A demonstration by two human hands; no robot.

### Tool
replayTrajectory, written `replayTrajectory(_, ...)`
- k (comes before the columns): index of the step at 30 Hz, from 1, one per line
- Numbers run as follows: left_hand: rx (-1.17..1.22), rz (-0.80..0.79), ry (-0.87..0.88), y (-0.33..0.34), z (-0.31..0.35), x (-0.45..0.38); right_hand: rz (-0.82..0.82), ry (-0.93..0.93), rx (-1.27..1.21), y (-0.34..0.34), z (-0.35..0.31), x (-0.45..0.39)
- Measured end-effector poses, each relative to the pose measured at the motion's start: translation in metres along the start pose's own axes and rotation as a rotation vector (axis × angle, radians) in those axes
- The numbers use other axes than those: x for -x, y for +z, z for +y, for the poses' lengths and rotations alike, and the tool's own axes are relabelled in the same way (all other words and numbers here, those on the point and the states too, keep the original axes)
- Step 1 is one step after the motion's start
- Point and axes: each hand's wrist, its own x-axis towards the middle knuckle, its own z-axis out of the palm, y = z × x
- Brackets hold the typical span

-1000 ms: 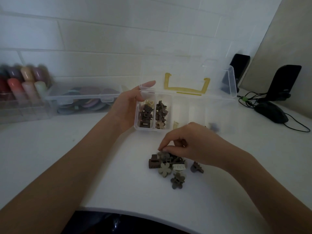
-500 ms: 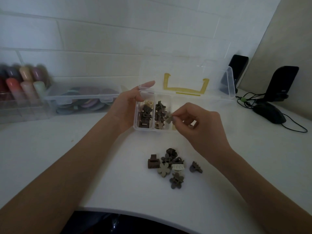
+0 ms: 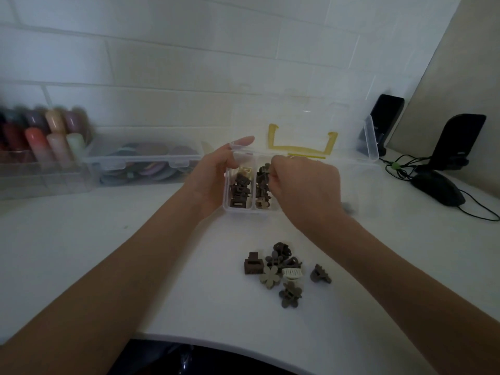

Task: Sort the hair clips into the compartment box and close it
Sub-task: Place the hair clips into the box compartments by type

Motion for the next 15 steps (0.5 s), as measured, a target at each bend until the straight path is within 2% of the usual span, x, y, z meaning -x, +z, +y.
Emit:
replayTrajectory(3, 0.019, 0.022, -0.004, 0.001, 0.0, 0.0, -0.045, 0.069, 0.056, -0.008, 0.002, -0.003)
replayTrajectory(6, 0.051, 0.029, -0.02, 0.001, -0.001, 0.001, -0.108, 0.035, 0.046, -0.011, 0.006, 0.0)
replayTrajectory(10, 0.059, 0.049, -0.013, -0.001, -0.003, -0.002, -0.068, 0.029, -0.105, -0.016, 0.015, 0.007)
replayTrajectory(15, 0.044, 0.072, -0.015, 0.002, -0.002, -0.001, -0.093, -0.033, -0.089, -0.012, 0.015, 0.011)
